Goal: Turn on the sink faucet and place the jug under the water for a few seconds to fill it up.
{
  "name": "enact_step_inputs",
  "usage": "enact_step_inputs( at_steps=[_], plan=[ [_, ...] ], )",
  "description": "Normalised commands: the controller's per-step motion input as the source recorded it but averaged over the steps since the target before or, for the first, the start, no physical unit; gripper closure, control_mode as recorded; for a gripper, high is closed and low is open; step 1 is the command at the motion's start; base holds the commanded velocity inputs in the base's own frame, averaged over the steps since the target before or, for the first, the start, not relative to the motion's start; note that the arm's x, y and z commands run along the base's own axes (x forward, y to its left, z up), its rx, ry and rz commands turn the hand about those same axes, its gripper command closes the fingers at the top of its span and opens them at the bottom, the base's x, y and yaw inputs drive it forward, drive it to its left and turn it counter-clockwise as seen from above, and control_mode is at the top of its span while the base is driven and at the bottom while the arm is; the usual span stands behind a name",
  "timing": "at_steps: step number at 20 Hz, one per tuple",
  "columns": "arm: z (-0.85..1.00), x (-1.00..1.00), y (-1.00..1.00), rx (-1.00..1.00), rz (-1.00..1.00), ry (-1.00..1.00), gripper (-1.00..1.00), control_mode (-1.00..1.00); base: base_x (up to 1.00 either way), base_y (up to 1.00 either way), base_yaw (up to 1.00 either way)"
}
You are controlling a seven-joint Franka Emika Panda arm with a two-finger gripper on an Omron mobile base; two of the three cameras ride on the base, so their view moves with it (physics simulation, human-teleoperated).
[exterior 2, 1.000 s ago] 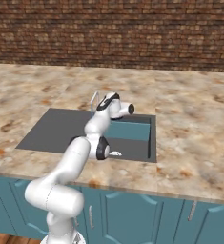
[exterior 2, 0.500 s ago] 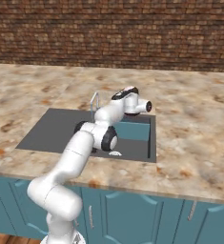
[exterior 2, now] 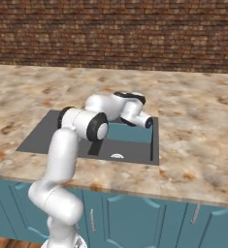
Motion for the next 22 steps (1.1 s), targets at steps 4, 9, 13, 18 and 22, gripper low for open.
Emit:
enact_step_inputs(
  at_steps=[4, 9, 13, 18, 22],
  plan=[
    [0.98, -0.99, 0.36, -0.13, 0.00, -0.43, -1.00, -1.00, 0.00, 0.00, 0.00],
    [1.00, -0.99, 0.27, -0.23, 0.00, -0.40, -1.00, -1.00, 0.00, 0.00, 0.00],
    [0.98, -1.00, 0.24, -0.26, 0.01, -0.31, -1.00, -1.00, 0.00, 0.00, 0.00],
    [1.00, -0.96, 0.40, -0.31, 0.06, -0.20, -1.00, -1.00, 0.00, 0.00, 0.00],
    [0.80, -0.97, 0.48, -0.36, 0.16, -0.15, -1.00, -1.00, 0.00, 0.00, 0.00]
  ],
)
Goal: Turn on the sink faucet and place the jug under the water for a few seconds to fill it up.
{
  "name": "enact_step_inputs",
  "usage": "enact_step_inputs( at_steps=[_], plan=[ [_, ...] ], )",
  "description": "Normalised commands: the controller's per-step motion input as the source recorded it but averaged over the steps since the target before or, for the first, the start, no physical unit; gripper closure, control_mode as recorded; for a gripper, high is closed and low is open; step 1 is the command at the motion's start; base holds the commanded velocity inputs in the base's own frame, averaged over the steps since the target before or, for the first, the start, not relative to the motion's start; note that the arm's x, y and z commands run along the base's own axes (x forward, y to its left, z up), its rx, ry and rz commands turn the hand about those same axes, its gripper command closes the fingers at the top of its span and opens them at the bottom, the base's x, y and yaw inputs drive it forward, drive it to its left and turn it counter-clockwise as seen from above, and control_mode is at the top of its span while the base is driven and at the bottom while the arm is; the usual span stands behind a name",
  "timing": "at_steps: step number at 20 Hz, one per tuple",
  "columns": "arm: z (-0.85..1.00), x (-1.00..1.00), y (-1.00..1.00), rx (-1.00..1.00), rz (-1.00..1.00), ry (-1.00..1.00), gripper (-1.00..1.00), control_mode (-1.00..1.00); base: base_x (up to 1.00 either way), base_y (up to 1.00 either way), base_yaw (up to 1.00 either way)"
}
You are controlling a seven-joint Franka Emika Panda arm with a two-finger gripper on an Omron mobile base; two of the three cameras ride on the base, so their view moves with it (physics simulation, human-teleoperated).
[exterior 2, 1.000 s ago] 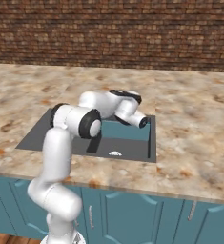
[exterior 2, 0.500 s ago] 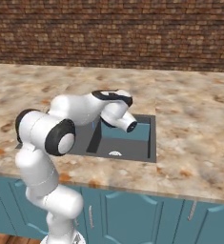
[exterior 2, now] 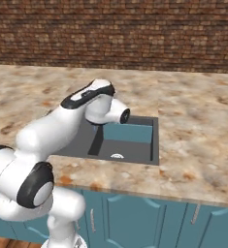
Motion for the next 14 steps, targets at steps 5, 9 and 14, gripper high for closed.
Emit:
enact_step_inputs(
  at_steps=[5, 9, 14],
  plan=[
    [0.09, -0.75, 0.97, -0.40, 0.23, 0.00, -1.00, -1.00, 0.00, 0.00, 0.00],
    [-0.36, -0.51, 1.00, -0.32, 0.26, 0.09, -1.00, -1.00, 0.00, 0.00, 0.00],
    [-0.44, -0.15, 0.96, -0.18, 0.21, 0.19, -1.00, -1.00, 0.00, 0.00, 0.00]
  ],
)
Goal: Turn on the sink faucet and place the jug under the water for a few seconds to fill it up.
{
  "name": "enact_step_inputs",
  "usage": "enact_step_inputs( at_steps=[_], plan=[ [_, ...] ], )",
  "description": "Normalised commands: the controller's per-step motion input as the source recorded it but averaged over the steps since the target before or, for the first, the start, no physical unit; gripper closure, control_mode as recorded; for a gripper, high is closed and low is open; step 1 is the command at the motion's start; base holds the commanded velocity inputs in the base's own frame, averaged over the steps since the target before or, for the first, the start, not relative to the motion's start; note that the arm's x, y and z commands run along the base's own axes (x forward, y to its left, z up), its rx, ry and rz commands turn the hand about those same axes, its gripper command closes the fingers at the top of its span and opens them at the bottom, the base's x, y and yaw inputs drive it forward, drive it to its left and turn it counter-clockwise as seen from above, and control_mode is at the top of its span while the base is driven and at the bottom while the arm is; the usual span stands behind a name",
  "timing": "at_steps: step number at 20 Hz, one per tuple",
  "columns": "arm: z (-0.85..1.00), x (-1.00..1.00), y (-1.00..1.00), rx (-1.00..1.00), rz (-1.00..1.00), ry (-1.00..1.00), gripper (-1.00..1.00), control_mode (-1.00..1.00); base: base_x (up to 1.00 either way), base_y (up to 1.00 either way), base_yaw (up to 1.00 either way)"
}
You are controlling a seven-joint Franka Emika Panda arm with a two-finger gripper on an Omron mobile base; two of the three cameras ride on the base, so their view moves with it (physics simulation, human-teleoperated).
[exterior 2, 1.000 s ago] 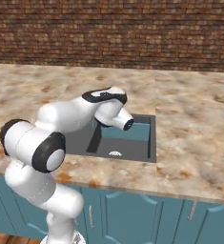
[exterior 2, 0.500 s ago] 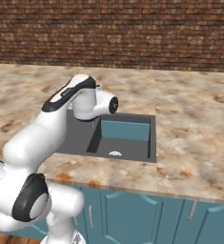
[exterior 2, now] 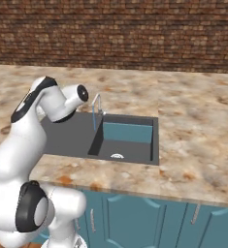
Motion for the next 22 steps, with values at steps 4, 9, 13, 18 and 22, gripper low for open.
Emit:
enact_step_inputs(
  at_steps=[4, 9, 13, 18, 22],
  plan=[
    [-0.31, 0.00, 0.33, -0.02, 0.04, 0.13, -1.00, -1.00, 0.00, 0.00, 0.00],
    [-0.28, 0.00, 0.23, -0.01, 0.01, 0.05, -1.00, -1.00, 0.00, 0.00, 0.00],
    [-0.40, 0.14, 0.54, -0.02, 0.03, 0.07, -1.00, -1.00, 0.00, 0.00, 0.00],
    [-0.26, 0.45, 0.37, -0.01, 0.05, 0.10, -1.00, -1.00, 0.00, 0.00, 0.00],
    [-0.02, 0.40, 0.60, -0.02, 0.09, 0.01, -1.00, -1.00, 0.00, 0.00, 0.00]
  ],
)
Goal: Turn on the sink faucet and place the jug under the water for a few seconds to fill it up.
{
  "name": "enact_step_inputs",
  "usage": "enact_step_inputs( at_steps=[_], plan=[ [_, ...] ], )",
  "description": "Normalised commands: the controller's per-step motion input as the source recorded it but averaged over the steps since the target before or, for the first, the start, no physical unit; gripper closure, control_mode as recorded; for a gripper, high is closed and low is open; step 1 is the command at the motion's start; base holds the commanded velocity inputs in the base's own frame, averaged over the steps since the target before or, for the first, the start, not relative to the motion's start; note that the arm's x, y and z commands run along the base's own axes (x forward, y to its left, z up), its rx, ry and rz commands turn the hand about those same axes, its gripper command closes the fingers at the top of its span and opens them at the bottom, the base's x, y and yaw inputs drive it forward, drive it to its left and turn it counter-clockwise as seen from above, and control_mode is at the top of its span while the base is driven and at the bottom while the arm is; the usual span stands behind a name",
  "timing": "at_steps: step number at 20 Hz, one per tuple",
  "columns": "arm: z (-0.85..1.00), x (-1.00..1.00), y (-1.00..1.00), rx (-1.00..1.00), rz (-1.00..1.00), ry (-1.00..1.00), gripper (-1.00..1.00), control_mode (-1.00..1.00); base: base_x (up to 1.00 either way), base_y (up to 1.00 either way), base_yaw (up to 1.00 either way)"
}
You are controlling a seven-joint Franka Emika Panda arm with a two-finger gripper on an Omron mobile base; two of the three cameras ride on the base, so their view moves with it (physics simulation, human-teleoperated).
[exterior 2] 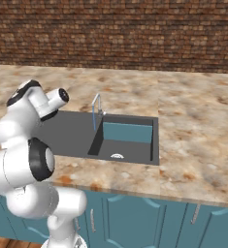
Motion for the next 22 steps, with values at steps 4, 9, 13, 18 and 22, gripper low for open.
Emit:
enact_step_inputs(
  at_steps=[4, 9, 13, 18, 22],
  plan=[
    [0.01, 0.14, 0.88, -0.12, 0.11, -0.02, -1.00, -1.00, 0.00, 0.00, 0.00],
    [0.01, 0.13, 0.91, -0.12, 0.10, 0.00, -1.00, -1.00, 0.00, 0.00, 0.00],
    [0.02, 0.21, 1.00, -0.12, 0.05, 0.00, -1.00, -1.00, 0.00, 0.00, 0.00],
    [0.00, 0.05, 1.00, -0.08, 0.02, 0.00, -1.00, -1.00, 0.00, 0.00, 0.00],
    [-0.05, -0.04, 0.84, -0.07, 0.00, 0.00, -1.00, -1.00, 0.00, 0.00, 0.00]
  ],
)
